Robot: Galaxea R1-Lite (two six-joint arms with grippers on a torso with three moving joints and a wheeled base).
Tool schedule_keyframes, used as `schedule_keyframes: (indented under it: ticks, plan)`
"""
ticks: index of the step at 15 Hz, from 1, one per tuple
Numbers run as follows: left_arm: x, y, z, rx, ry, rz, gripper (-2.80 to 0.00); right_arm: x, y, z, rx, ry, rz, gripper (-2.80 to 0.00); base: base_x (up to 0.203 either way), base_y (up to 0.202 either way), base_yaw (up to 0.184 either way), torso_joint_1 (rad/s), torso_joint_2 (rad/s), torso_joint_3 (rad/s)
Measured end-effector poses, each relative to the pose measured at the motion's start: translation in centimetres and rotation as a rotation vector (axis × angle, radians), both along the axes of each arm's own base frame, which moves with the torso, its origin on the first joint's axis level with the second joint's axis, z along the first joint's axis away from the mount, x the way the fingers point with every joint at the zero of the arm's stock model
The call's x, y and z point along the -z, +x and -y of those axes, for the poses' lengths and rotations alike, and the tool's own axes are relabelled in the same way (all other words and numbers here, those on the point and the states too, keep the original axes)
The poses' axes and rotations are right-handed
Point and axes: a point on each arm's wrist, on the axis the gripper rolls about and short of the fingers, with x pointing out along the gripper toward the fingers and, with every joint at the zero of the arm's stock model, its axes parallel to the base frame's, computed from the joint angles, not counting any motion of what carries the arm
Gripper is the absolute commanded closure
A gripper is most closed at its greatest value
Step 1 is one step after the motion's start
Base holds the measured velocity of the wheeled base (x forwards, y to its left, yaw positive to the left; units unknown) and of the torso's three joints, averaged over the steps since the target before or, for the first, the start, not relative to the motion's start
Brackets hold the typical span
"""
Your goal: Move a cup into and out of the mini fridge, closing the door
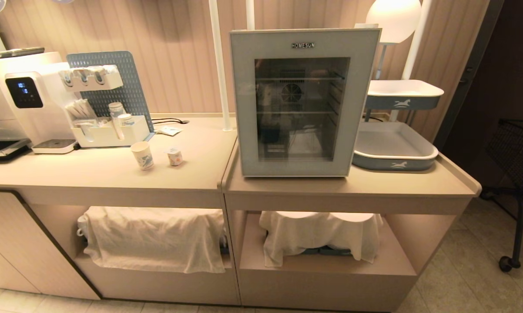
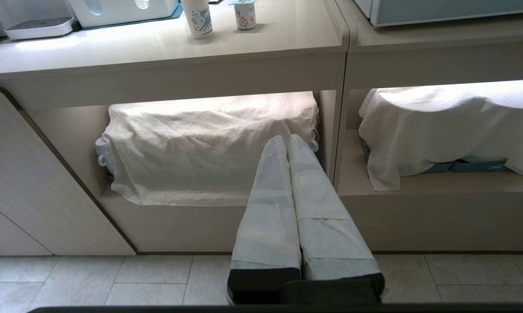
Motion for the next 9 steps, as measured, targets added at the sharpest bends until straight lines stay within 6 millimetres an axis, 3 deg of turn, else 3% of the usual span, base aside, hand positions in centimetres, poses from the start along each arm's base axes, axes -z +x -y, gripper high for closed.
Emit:
schedule_keyframes:
  ticks: [9]
  plan:
    - [0.0,0.0,0.0,0.0,0.0,0.0,0.0,-0.03,-0.01,0.0,0.001,0.0,0.001,0.0,0.0,0.0,0.0,0.0,0.0,0.0]
